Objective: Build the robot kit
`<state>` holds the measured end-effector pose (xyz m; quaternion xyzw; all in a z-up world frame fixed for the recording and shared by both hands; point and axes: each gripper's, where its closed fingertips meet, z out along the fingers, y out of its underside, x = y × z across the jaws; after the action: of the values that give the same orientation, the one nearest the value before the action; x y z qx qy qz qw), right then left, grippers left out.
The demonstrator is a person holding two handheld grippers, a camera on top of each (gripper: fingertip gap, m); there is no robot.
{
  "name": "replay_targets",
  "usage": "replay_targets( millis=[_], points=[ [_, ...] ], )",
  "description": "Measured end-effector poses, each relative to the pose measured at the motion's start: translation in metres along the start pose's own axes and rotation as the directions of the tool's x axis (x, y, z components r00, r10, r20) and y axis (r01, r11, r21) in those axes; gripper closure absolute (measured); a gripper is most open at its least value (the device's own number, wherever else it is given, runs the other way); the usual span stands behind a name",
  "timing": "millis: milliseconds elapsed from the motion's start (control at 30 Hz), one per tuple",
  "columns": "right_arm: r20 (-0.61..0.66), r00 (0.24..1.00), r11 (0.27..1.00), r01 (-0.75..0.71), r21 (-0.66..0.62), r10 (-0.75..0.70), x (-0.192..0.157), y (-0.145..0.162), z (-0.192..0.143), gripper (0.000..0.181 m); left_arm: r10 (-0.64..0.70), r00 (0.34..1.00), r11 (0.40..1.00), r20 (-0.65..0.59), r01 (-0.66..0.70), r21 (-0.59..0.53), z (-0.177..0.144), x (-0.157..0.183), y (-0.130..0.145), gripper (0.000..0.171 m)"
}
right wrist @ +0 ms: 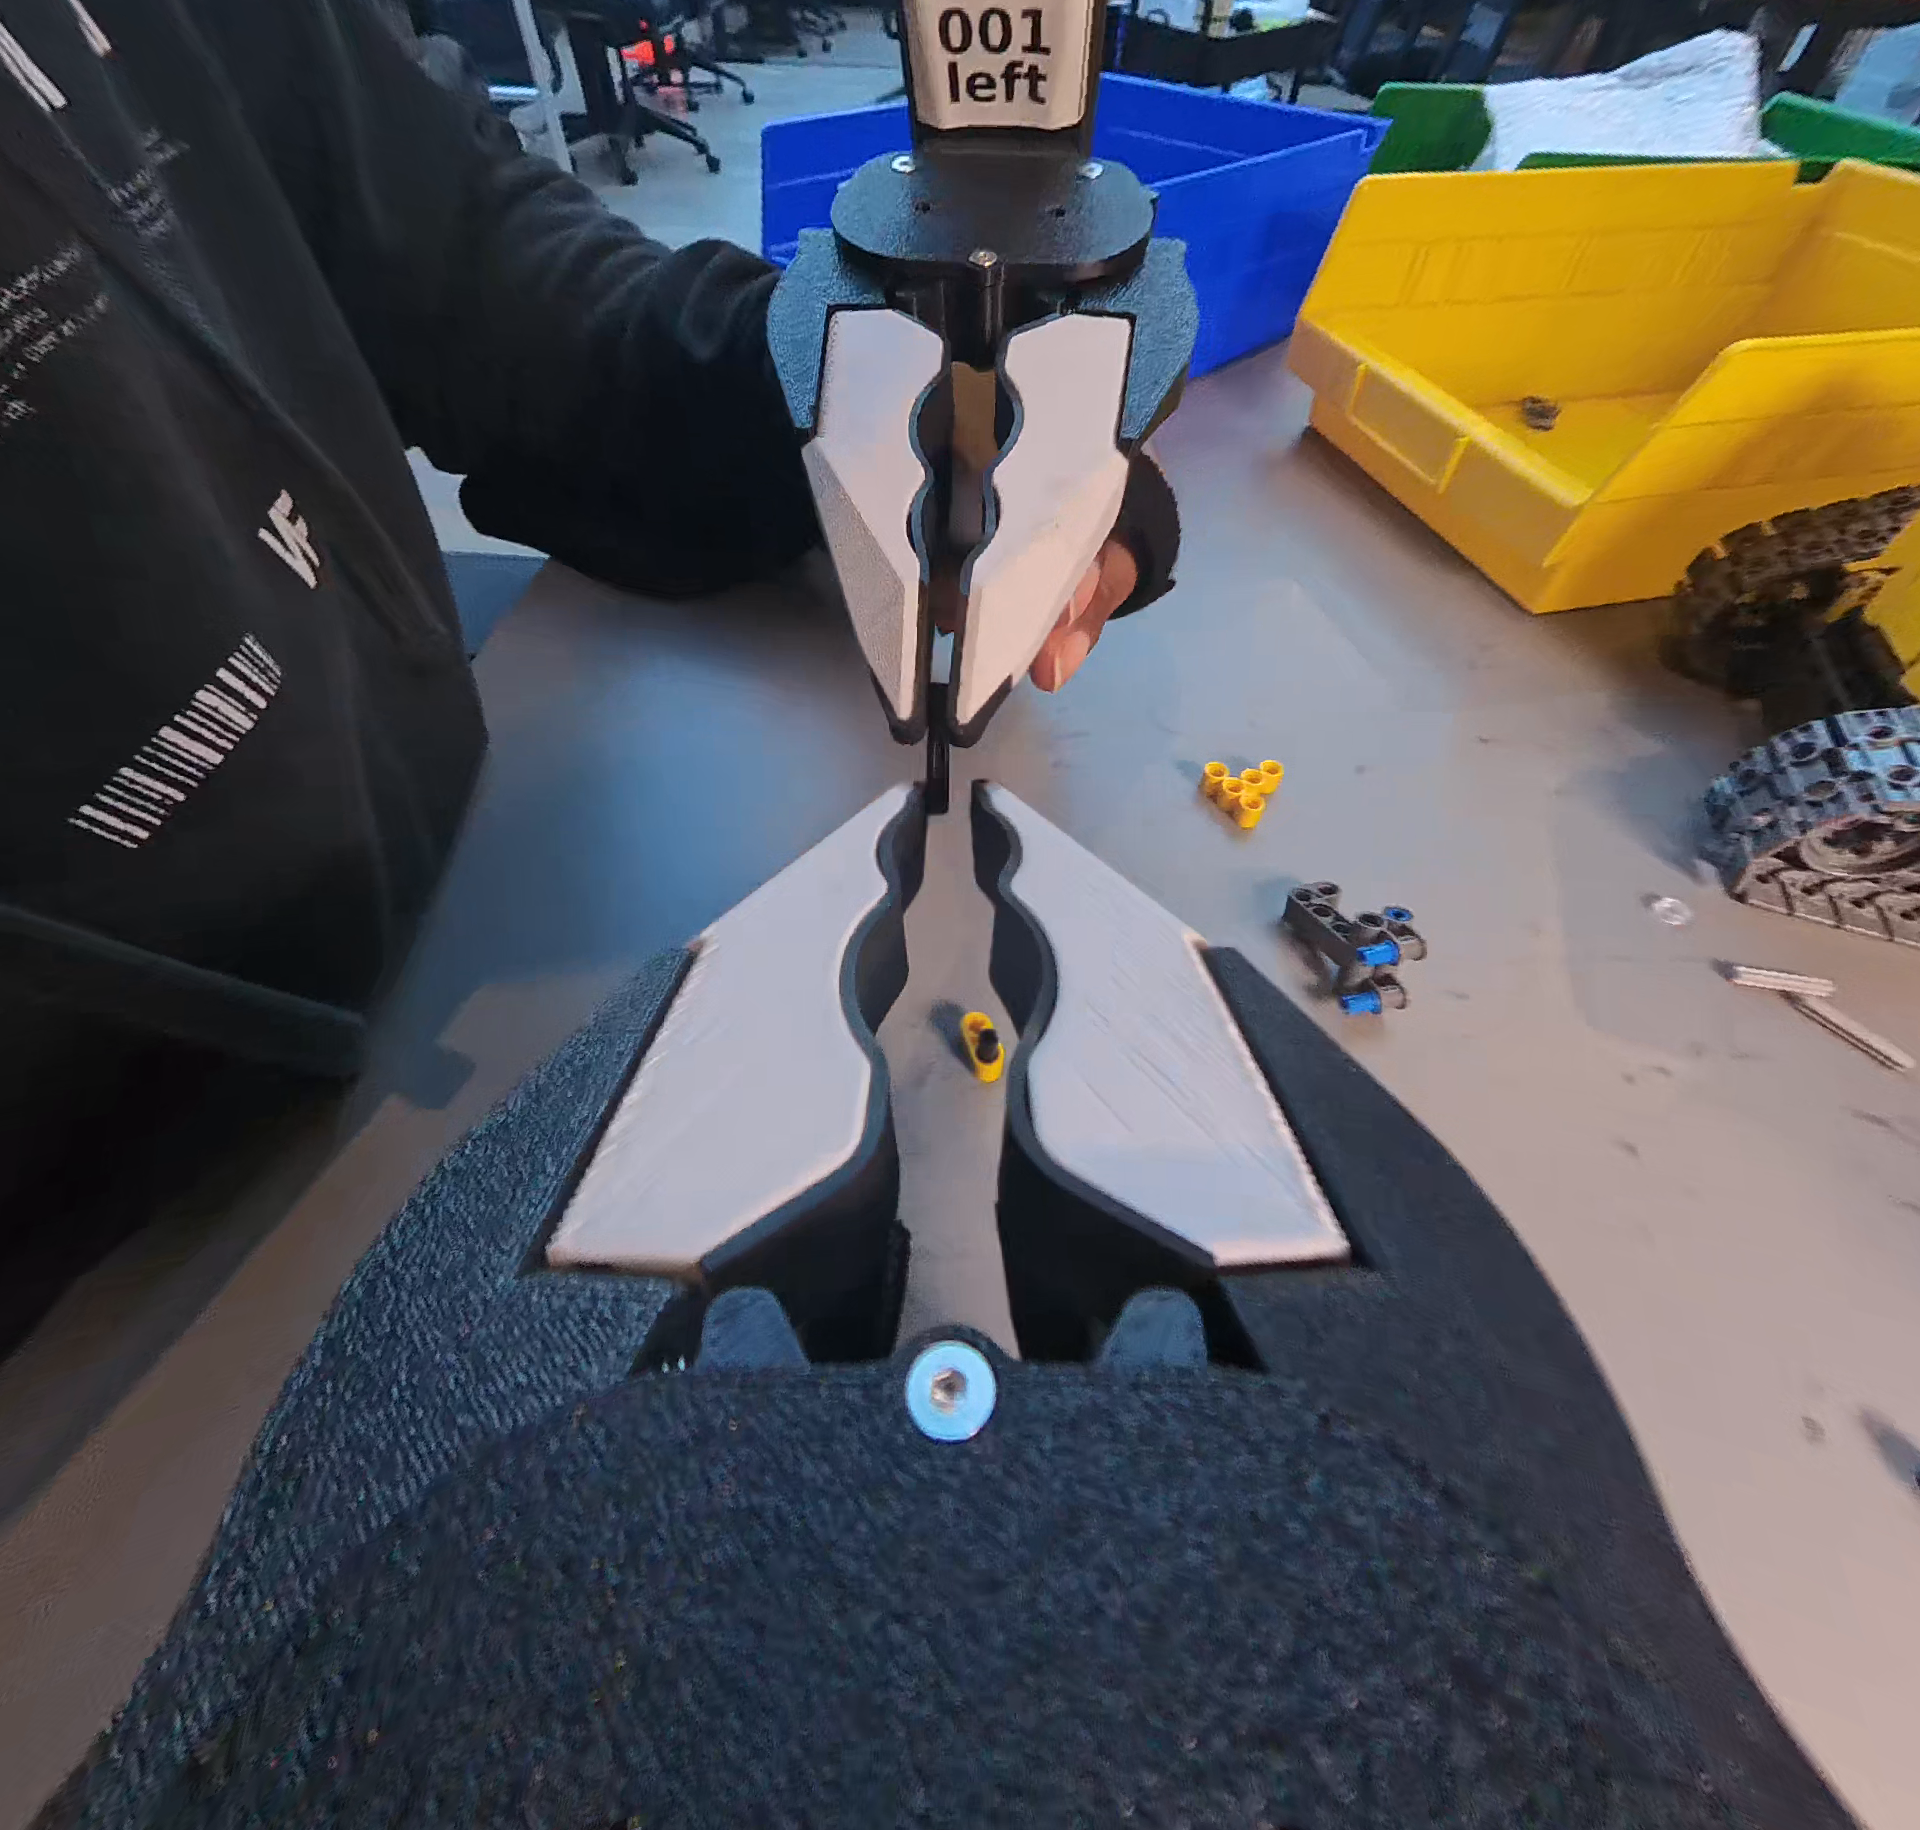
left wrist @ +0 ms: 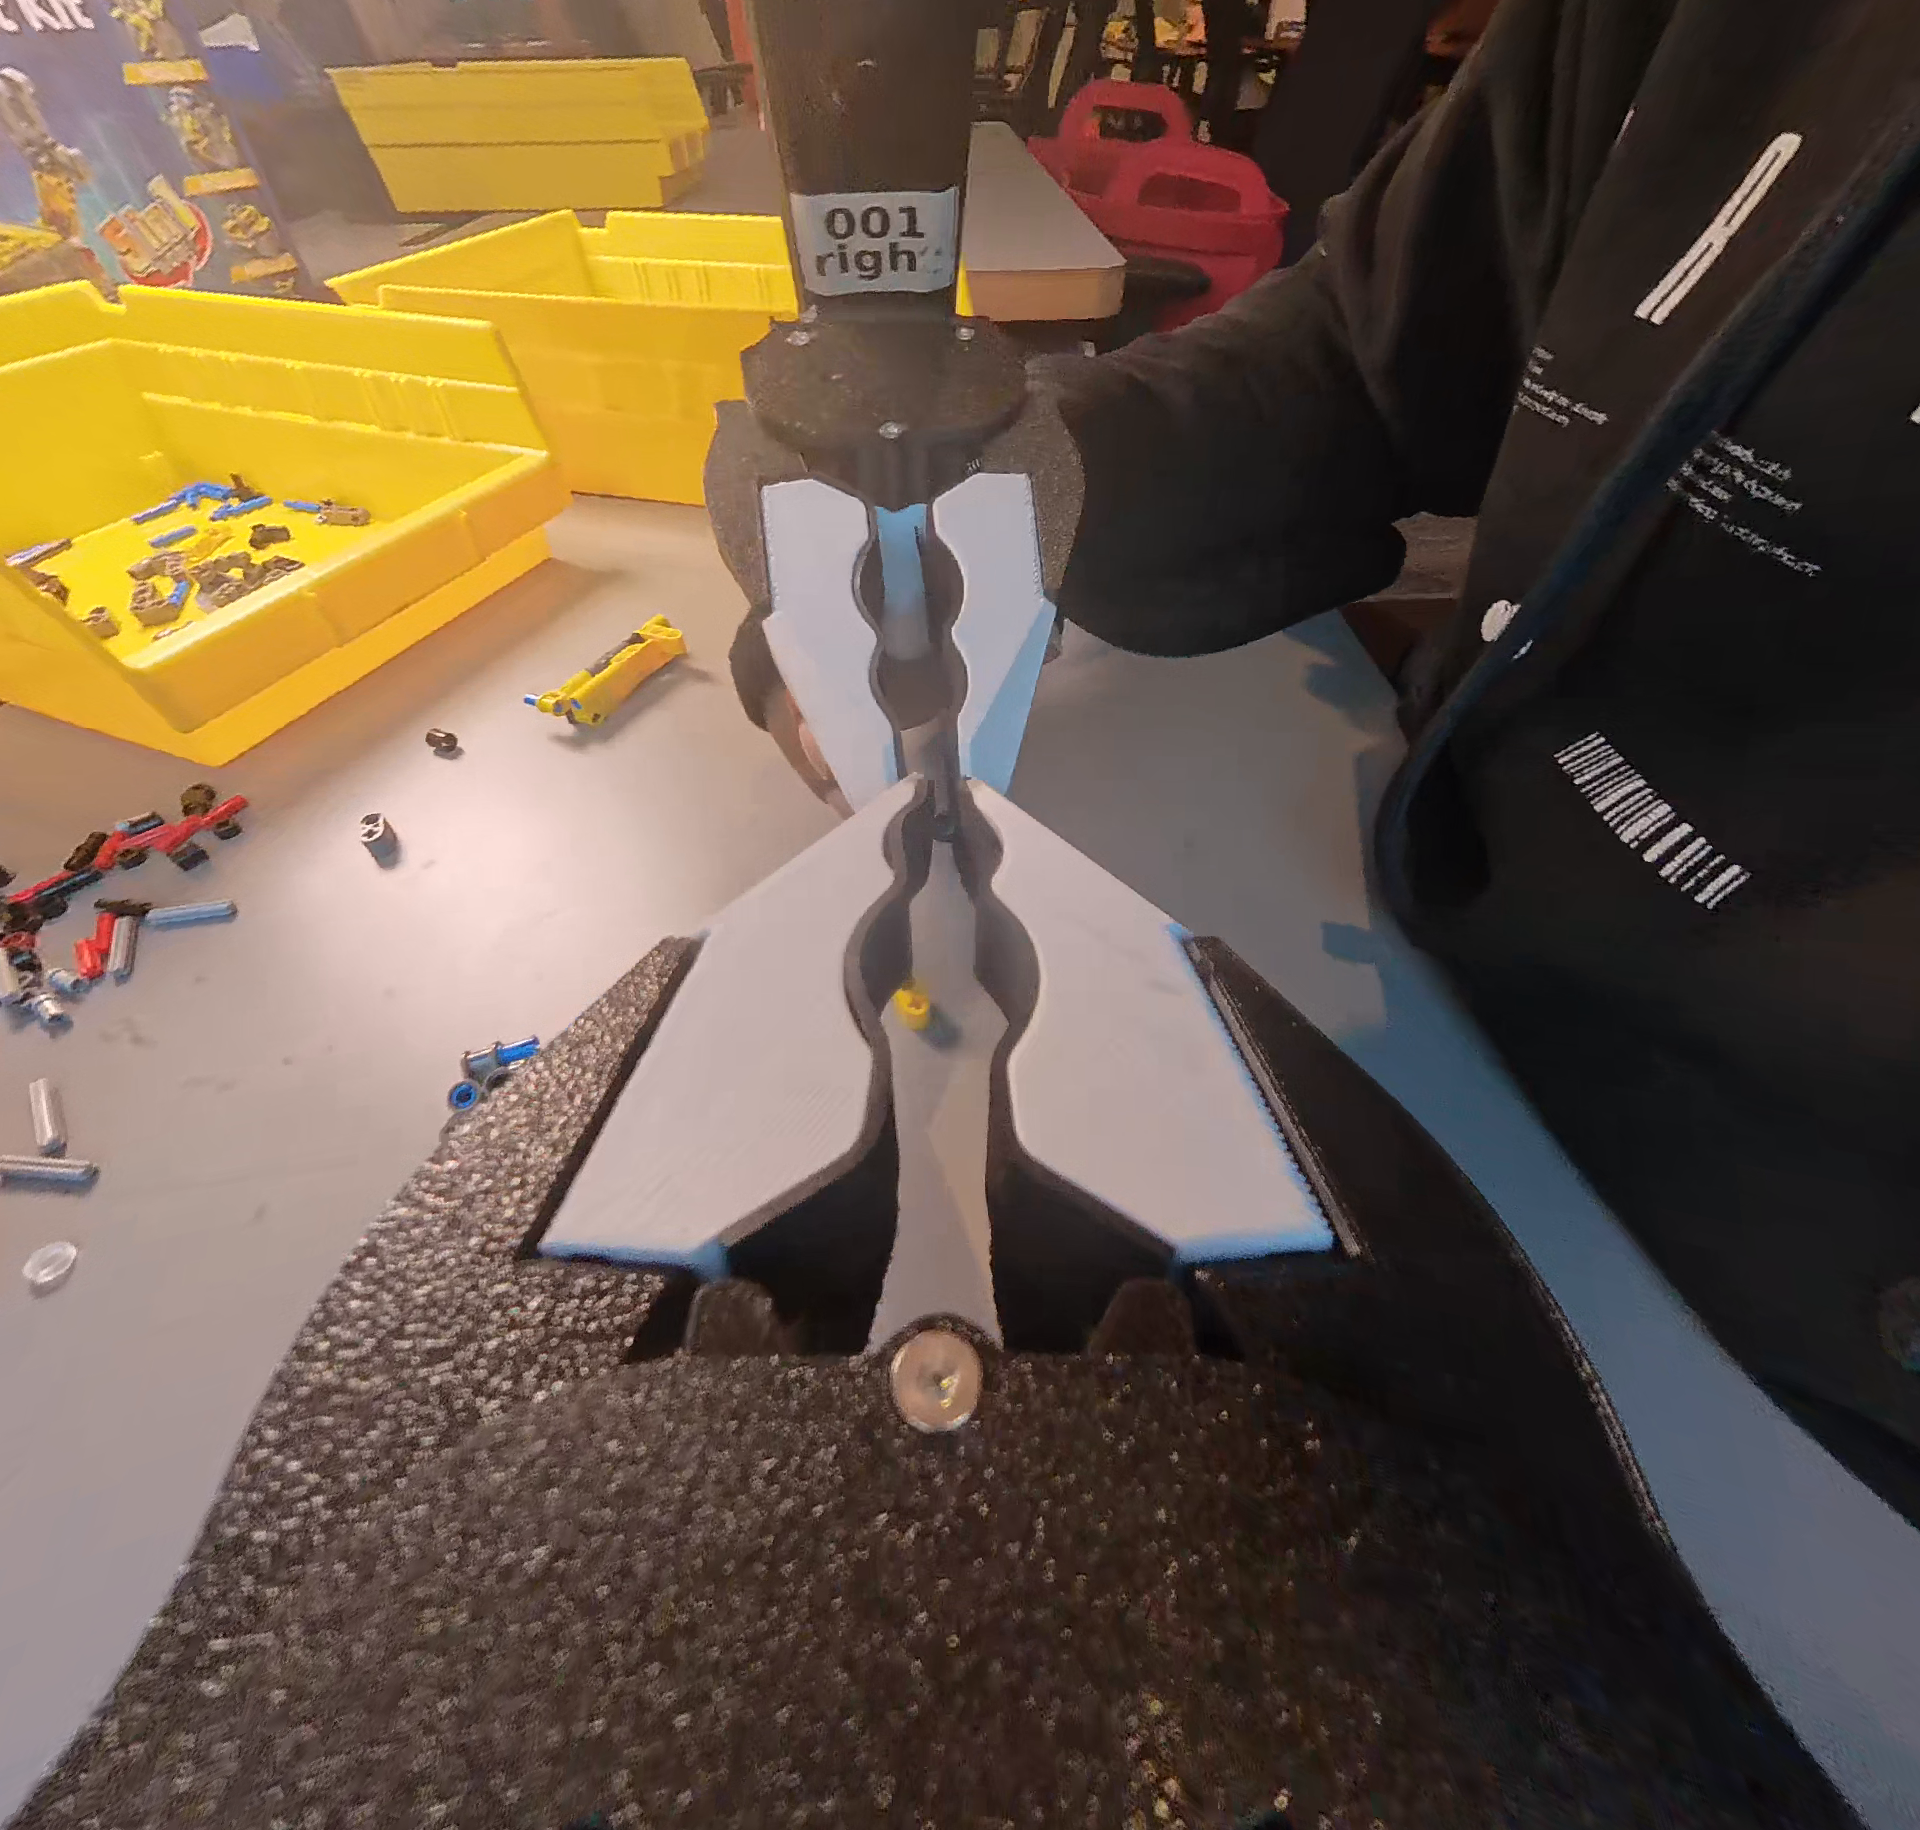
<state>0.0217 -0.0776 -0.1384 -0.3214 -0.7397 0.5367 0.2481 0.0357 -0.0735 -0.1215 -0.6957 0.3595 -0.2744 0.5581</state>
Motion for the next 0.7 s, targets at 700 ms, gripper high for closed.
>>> replay_targets(
  millis=[700],
  points=[
    [-0.305,0.929,0.976,0.217,-0.001,-0.207,0.033,-0.016,-0.007,0.179,-0.169,0.976,0.98,0.135,0.153,0.124,-0.009,-0.029,-0.016,0.167]
  ],
)
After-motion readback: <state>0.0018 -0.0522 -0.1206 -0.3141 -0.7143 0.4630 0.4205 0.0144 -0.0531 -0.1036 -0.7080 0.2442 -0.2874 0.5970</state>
